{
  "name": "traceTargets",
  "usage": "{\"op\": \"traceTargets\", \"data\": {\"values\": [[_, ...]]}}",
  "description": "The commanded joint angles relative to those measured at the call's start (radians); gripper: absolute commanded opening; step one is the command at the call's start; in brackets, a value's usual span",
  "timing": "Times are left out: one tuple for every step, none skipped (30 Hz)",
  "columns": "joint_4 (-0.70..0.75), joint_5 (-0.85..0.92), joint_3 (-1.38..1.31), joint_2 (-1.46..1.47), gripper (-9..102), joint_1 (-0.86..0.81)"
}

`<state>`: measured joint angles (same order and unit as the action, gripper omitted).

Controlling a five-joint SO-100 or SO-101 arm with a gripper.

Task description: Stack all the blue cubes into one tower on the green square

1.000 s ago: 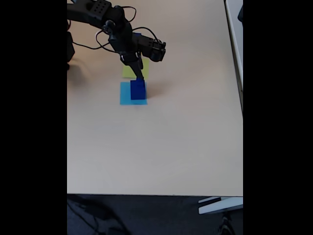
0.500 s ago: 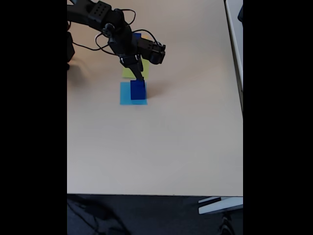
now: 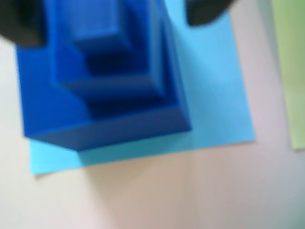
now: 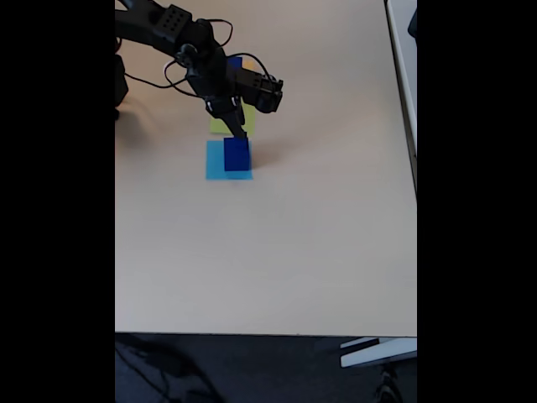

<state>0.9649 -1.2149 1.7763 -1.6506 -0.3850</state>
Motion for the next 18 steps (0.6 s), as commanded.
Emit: {"op": "traceTargets", "data": {"values": [[-0.026, 0.005, -0.008, -0.008, 16, -0.014], [-0.026, 0.006, -0.008, -0.008, 16, -0.014], [-0.026, 0.006, -0.008, -0.008, 16, -0.015], [-0.026, 0.006, -0.008, -0.006, 15, -0.015], [-0.026, 0.006, -0.008, -0.006, 15, -0.015], [-0.026, 0.006, -0.008, -0.006, 15, -0.017], [-0.026, 0.006, -0.008, -0.006, 14, -0.017], [-0.026, 0.006, -0.008, -0.006, 14, -0.017], [-0.026, 0.006, -0.008, -0.006, 14, -0.017], [-0.026, 0.006, -0.008, -0.006, 14, -0.017], [-0.026, 0.006, -0.008, -0.006, 14, -0.017], [-0.026, 0.005, -0.008, -0.005, 13, -0.018], [-0.026, 0.005, -0.008, -0.005, 13, -0.018], [-0.026, 0.003, -0.006, -0.005, 12, -0.018], [-0.026, 0.002, -0.005, -0.005, 12, -0.018], [-0.026, 0.002, -0.003, -0.003, 12, -0.018], [-0.026, 0.0, -0.002, -0.003, 12, -0.018], [-0.026, -0.002, 0.0, -0.003, 11, -0.018]]}}
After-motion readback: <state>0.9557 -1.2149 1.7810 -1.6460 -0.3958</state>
